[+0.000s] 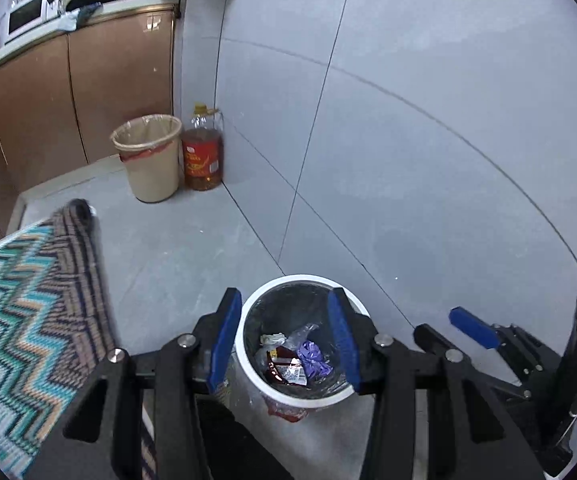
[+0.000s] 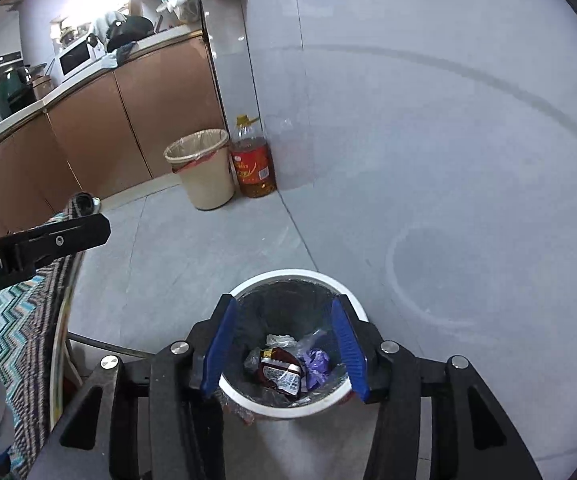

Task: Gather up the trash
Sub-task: 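Move both tools back over the blanket toward the remaining trash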

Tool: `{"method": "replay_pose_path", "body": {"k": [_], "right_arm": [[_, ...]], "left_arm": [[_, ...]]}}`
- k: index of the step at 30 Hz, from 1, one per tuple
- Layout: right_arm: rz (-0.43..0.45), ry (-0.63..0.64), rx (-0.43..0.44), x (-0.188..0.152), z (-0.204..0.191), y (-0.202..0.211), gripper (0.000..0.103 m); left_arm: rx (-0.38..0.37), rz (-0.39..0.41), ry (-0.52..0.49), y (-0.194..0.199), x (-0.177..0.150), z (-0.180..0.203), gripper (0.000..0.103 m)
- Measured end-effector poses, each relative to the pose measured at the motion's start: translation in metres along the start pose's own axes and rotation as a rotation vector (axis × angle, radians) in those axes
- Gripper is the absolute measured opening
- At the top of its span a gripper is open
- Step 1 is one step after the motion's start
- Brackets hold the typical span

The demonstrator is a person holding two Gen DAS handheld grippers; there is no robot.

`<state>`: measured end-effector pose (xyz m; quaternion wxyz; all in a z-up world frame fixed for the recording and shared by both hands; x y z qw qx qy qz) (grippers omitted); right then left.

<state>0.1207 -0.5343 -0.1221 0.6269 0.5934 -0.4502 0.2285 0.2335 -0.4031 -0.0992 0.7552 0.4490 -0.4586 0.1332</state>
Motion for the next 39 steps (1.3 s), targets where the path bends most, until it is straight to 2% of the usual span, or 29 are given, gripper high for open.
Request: {"method": "replay_pose_path", "body": {"k": [9,14,18,27,39], "right_arm": [[0.098,0.042,-0.047,0.003,-0.024,0.084,0.053],[0.153,0.046,-0.033,0.005,-0.045,0.122,0.056],[0.202,0.049,-0.001,0.009,-0.064,0.151,0.061],[0.281,0.072,0.086,0.019,-0.116,0.203,0.063],[0.311,0.143,0.183,0.024,-0.188,0.221,0.064]], "left_arm": [[-0.006,0.087,-0.022,0.090,0.006,-0.005,0.048],[0.022,0.141,-0.022,0.147,0.003,-0.020,0.056],[0.096,0.201,-0.052,0.191,-0.002,-0.038,0.060],[0.250,0.293,-0.054,0.271,-0.017,-0.082,0.060],[0.377,0.372,-0.017,0.337,-0.036,-0.143,0.061]]}}
Point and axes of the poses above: each gripper's, at about its wrist camera, not at the fingertips, and y roughly against the way its jaws point, z to its right, x to its top, the point moved 3 cm from there along -y, roughly the way its jaws point, and after that the axes turned 12 degrees about z, right-handed, at the moved point
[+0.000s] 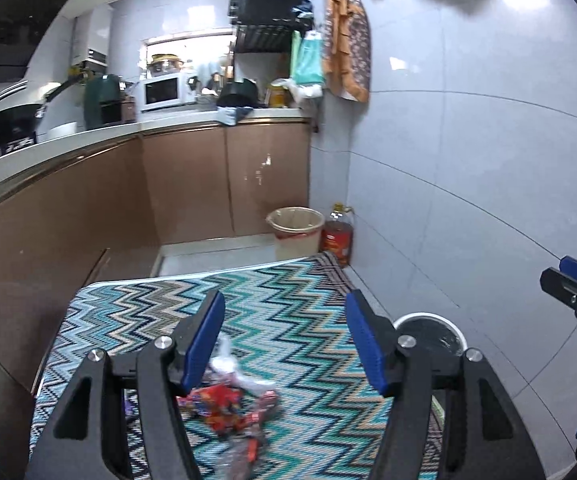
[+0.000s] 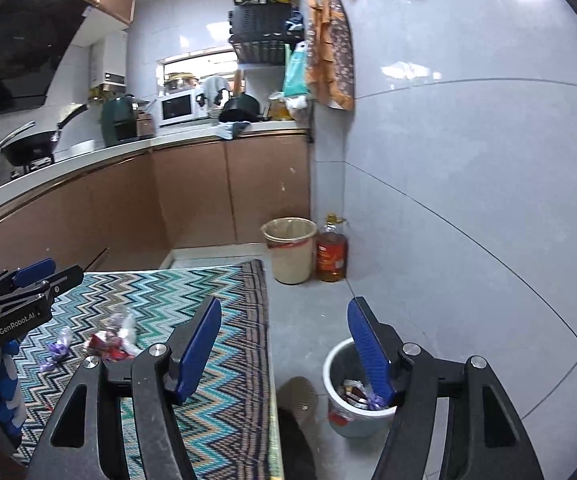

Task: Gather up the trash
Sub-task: 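Move both tools back over the blanket toward the remaining trash, then grasp the purple glove with the left tool while the right tool grasps a clear plastic bag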

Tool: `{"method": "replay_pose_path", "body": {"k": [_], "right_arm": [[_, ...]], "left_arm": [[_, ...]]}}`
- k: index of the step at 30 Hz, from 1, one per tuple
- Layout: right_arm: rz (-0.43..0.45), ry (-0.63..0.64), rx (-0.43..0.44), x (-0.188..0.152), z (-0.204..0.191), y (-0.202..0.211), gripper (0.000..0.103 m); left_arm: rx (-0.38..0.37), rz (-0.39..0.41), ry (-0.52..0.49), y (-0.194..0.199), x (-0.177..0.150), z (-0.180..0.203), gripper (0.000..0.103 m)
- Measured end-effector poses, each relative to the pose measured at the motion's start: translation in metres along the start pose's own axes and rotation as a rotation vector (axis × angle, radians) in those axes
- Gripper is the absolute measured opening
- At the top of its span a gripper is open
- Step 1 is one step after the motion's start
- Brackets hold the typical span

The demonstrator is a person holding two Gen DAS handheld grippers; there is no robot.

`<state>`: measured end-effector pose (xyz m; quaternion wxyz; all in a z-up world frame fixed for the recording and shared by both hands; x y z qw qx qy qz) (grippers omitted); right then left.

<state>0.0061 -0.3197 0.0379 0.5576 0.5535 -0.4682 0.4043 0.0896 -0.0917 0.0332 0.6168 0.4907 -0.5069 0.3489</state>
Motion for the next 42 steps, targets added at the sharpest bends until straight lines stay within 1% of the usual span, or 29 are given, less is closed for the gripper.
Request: {"method": "replay_pose_path", "body": {"k": [7,10,15,19,22,24,27,31,34,37,39,41,42], "right_arm": [[-0.025,0.048,0.076,0.001,-0.043,-0.021,0.065],[-0.048,0.063,0.121,-0.003,-0.064,-0.035,0.065],[-0.089,0.077,0.215,-0.013,-0.093,-0.057,0.065],[-0.171,0.040,0.331,-0.031,-0.111,-0.085,0.065],[-0.250,0.024,0.381,-0.054,-0.126,-0.110,0.064],[-0.299,0.018,0.413,-0.069,-0.136,-0.123,0.060],[-0.370,0.017,0.457,-0.091,-0.149,-0.137,0.055],[-0.449,0.007,0.494,-0.116,-0.159,-0.152,0.054],[-0.469,0.012,0.496,-0.122,-0.162,-0.161,0.053],[-0.463,0.033,0.505,-0.117,-0.167,-0.169,0.051],[-0.463,0.048,0.519,-0.114,-0.171,-0.177,0.048],[-0.474,0.071,0.536,-0.114,-0.177,-0.187,0.045],[-0.482,0.079,0.545,-0.114,-0.180,-0.191,0.044]], "left_arm": [[0.072,-0.001,0.022,0.001,-0.011,-0.048,0.061],[0.092,-0.019,0.033,-0.004,-0.019,-0.065,0.061],[0.149,-0.059,0.068,-0.014,-0.039,-0.113,0.061],[0.227,-0.113,0.108,-0.020,-0.063,-0.168,0.060],[0.280,-0.160,0.141,-0.021,-0.084,-0.202,0.060],[0.299,-0.185,0.153,-0.022,-0.096,-0.217,0.060],[0.296,-0.224,0.180,-0.021,-0.115,-0.232,0.060],[0.267,-0.280,0.215,-0.028,-0.138,-0.239,0.060],[0.226,-0.300,0.198,-0.036,-0.146,-0.229,0.060],[0.182,-0.332,0.167,-0.047,-0.153,-0.215,0.060],[0.161,-0.352,0.162,-0.055,-0.159,-0.211,0.056],[0.145,-0.374,0.166,-0.063,-0.163,-0.209,0.047],[0.138,-0.386,0.172,-0.066,-0.166,-0.209,0.045]]}}
Point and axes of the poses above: each gripper's, at about its wrist camera, not at the fingertips, and y roughly against the way its jaws point, z to its right, x to its top, the point moved 3 cm from there along -y, roughly the way its jaws point, and after that the axes turned 12 degrees about z, right-handed, at the moved point
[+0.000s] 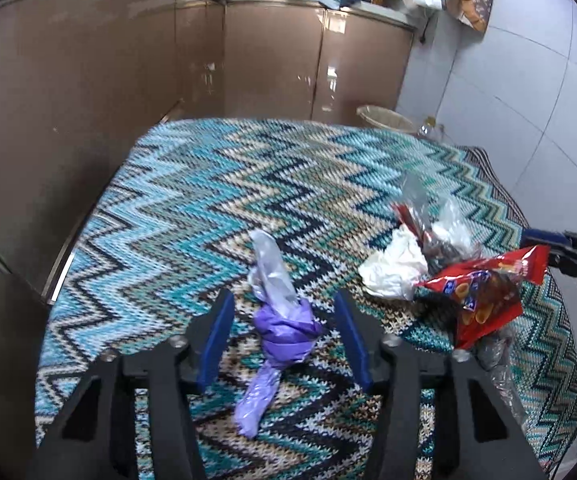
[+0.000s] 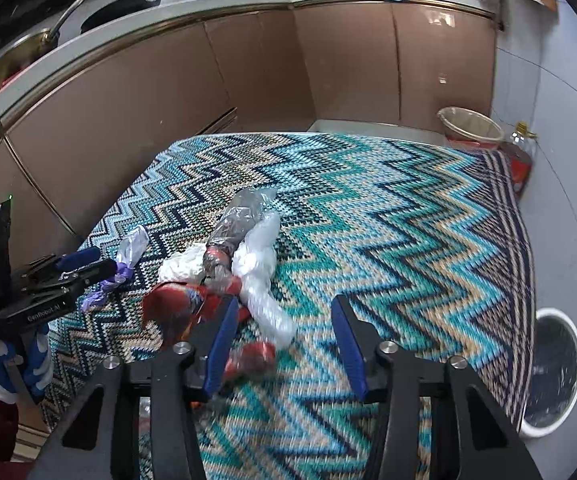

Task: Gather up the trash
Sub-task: 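Grasp the purple glove with the left tool while the right tool grasps a clear plastic bag, then carry the purple glove and plastic bag with both tools over the white bin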

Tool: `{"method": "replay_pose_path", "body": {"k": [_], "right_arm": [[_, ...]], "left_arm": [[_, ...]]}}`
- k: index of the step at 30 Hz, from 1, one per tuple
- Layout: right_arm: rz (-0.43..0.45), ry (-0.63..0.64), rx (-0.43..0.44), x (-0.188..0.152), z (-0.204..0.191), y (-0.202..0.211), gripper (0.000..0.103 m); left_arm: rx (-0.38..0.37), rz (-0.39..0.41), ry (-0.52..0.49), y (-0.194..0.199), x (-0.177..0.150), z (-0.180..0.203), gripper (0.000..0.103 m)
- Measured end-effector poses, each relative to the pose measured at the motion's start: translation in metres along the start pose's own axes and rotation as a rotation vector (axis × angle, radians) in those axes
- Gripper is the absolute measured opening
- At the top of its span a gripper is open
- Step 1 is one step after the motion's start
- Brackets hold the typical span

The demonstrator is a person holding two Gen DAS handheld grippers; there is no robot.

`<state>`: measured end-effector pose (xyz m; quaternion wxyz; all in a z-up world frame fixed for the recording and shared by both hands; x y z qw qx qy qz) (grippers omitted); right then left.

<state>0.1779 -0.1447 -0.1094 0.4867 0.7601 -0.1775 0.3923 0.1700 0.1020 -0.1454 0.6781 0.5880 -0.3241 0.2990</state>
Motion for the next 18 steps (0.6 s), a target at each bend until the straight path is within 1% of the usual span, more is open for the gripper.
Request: {"method": "replay_pose_path", "body": {"k": [4,7,9,10,12,14,18], "right_arm": [[-0.053,0.022,0.043,0.000,-0.004,-0.023,0.039],[-0.095,0.043,0.055,-0.006,-0.007,-0.038,0.035],[-0.119,0.054,0.064,-0.013,-0.007,-0.043,0.028],[-0.129,0.055,0.070,-0.015,-0.007,-0.044,0.026],[-0.144,0.062,0.078,-0.019,-0.008,-0.047,0.017],[-0.145,0.070,0.079,-0.021,-0.008,-0.047,0.010],[-0.111,0.074,0.065,-0.015,-0.008,-0.041,0.007]], "left_arm": [[-0.008,-0.043,0.011,-0.014,-0.008,-0.004,0.036],[-0.016,-0.053,0.022,-0.019,-0.012,-0.006,0.035],[-0.019,-0.050,0.021,-0.020,-0.012,-0.006,0.035],[-0.022,-0.048,0.020,-0.021,-0.012,-0.005,0.035],[-0.027,-0.046,0.023,-0.022,-0.012,-0.004,0.034],[-0.034,-0.041,0.029,-0.022,-0.013,-0.003,0.033],[-0.045,-0.023,0.033,-0.017,-0.012,-0.002,0.031]]}}
Point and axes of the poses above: each gripper's, at about its wrist camera, not at the fingertips, and y roughly against the way its jaws point, z to its right, x to its top, the point moved 3 cm from there along -y, roughly the way its jaws point, and after that the axes turned 12 degrees about z, right-handed, at the moved point
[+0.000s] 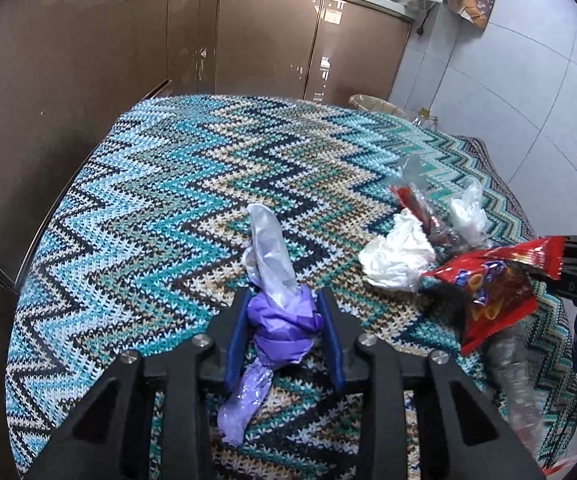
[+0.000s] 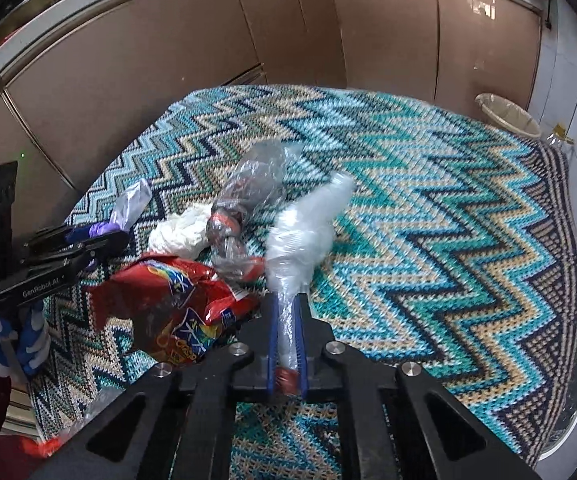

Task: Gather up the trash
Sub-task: 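Carry the purple glove and plastic bag with both tools over the white bin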

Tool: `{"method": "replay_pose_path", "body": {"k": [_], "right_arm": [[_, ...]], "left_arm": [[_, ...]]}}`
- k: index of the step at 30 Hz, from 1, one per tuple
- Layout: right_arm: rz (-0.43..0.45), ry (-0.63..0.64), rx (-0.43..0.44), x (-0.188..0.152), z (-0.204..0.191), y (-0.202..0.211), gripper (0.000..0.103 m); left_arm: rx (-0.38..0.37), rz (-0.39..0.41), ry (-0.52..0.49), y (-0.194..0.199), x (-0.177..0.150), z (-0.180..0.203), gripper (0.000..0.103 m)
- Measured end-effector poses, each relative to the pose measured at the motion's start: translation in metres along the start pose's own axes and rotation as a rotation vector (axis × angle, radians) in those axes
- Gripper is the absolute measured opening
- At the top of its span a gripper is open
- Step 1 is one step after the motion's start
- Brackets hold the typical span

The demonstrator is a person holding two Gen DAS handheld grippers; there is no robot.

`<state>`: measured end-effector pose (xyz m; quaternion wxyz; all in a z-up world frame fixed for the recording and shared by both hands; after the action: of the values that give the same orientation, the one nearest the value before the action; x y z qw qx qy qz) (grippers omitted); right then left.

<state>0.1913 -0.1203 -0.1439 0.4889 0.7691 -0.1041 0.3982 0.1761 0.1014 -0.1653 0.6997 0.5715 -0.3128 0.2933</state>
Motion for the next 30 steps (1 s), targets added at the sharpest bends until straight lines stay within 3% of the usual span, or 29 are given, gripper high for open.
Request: {"method": "replay_pose_path", "body": {"k": [16,24,30], "right_arm": [[0.219,-0.007,-0.058,0.014,-0.009,0.094,0.006],[0.318,-0.039,-0.117,-0.008,0.002,0.165,0.006],[0.385,-0.104,-0.194,-0.036,0.038,0.217,0.006]], "left_arm": [[-0.038,0.154,-0.038,0.080,0.029,0.025,0.030],[-0.154,0.187,-0.104,0.110,0.046,0.091,0.030],[-0.272,0.168,-0.187,0.110,0.059,0.175,0.030]]}}
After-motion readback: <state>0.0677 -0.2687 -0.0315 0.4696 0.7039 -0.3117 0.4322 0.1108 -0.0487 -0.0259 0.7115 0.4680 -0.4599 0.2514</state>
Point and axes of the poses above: each gripper's, at about its wrist camera, not at the fingertips, and y roughly against the way its jaws point, z to its right, x to its top, the point moved 3 cm from there along -y, roughly the way its jaws point, and after that the axes turned 12 degrees about z, right-handed, at the moved point
